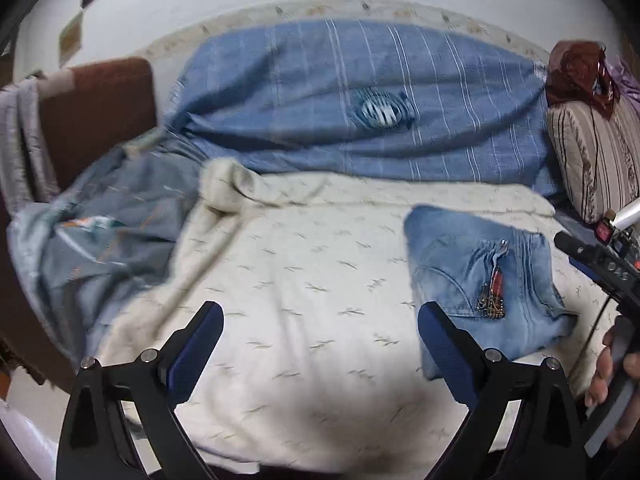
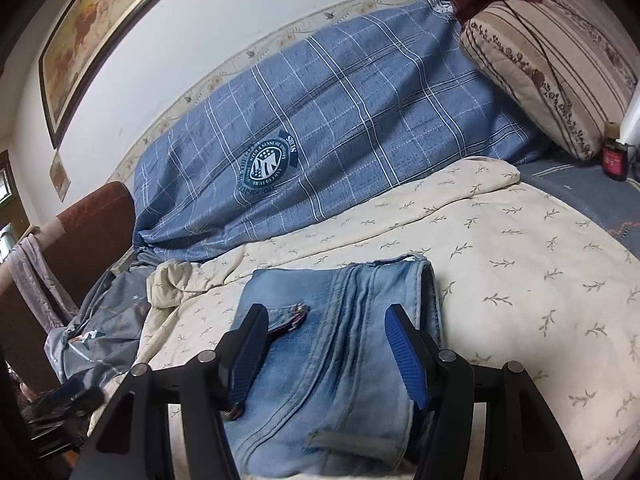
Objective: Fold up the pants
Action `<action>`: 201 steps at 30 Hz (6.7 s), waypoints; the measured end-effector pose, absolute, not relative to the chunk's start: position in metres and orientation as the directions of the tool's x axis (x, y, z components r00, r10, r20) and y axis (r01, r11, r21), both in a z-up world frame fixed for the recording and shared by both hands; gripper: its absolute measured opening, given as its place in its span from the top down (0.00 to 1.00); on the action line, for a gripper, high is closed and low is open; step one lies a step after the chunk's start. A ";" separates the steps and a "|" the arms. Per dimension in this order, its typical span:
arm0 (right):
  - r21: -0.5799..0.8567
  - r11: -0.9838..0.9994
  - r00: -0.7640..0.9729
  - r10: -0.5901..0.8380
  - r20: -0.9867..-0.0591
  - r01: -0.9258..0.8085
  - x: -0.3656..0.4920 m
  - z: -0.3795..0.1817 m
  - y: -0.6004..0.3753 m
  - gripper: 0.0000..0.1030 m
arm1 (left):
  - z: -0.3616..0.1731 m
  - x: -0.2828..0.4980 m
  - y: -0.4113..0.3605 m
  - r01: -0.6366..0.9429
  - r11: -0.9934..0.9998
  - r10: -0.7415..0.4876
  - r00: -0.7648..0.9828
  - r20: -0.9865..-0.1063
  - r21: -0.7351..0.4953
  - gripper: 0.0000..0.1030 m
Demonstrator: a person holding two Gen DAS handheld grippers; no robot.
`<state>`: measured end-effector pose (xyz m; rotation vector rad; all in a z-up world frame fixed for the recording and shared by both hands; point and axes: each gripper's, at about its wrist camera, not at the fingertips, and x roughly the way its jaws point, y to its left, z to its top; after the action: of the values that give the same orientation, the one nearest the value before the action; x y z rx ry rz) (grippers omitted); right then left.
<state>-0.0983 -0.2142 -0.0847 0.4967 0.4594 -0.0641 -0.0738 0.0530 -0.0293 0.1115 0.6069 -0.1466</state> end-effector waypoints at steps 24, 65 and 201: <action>0.522 0.849 0.988 0.138 -0.062 -0.086 -0.173 0.175 -0.140 0.33 | 0.143 -0.209 0.131 0.134 0.989 -0.114 0.959 -0.259 0.059 0.00; 0.665 0.740 0.861 0.270 -0.432 0.101 -0.063 -0.099 -0.325 0.26 | -0.072 0.059 0.021 0.275 0.958 -0.261 0.706 -0.659 -0.085 0.00; 0.766 0.620 0.621 0.537 -0.571 0.169 -0.019 -0.179 -0.316 0.22 | -0.130 0.090 -0.054 0.550 0.669 -0.673 0.162 -0.722 -0.500 0.00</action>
<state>-0.0191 -0.3157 -0.1791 0.9028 0.9014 0.2483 0.0903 -0.0540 -0.1295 -0.1317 1.1038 -0.8765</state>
